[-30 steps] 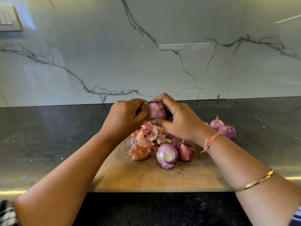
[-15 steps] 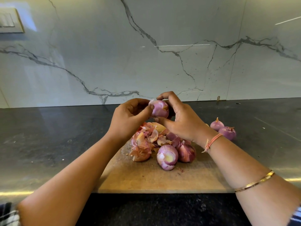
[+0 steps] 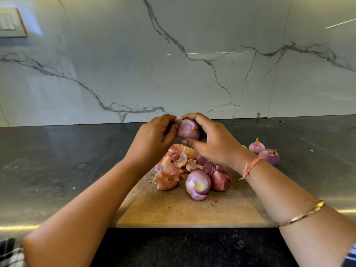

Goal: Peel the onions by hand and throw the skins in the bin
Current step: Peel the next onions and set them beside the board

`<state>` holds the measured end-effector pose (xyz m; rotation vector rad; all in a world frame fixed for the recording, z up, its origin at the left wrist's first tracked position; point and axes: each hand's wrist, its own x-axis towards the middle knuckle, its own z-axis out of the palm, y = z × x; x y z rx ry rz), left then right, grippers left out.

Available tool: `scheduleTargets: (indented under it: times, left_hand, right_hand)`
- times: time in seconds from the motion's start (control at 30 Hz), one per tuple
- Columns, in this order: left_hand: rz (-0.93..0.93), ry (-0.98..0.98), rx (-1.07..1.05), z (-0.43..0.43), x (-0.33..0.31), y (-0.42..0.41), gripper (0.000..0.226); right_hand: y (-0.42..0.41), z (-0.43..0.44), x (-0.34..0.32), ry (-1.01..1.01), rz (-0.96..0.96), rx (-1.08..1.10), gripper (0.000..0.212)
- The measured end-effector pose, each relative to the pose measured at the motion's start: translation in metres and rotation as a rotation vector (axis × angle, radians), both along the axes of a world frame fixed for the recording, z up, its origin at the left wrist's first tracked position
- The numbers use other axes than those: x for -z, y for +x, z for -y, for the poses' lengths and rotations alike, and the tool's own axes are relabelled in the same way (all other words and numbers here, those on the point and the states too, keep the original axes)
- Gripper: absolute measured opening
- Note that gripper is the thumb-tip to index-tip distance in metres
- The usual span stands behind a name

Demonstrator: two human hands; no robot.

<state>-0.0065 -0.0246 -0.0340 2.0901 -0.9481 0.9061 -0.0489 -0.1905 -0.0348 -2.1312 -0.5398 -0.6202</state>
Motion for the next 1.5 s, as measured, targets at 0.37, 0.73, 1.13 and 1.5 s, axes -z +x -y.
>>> scheduleTargets:
  times: [0.37,0.73,1.13,1.5]
  left_hand:
    - [-0.206,-0.196,0.067,-0.006,-0.002,0.004,0.011]
    - [-0.325,-0.137,0.031,-0.005,-0.001,-0.003,0.019]
    - [-0.582,-0.261,0.186,0.000,-0.005,-0.008,0.021]
    - [-0.455,-0.110,0.051,0.000,-0.005,-0.008,0.028]
  right_hand:
    - [-0.003,-0.004,-0.002,0.122,-0.075,-0.135,0.043]
    - [0.003,0.002,0.001,0.134,-0.076,-0.067,0.050]
    - [-0.001,0.000,0.000,0.025,-0.028,-0.047,0.049]
    - [-0.004,-0.004,0.000,-0.089,0.014,-0.007,0.044]
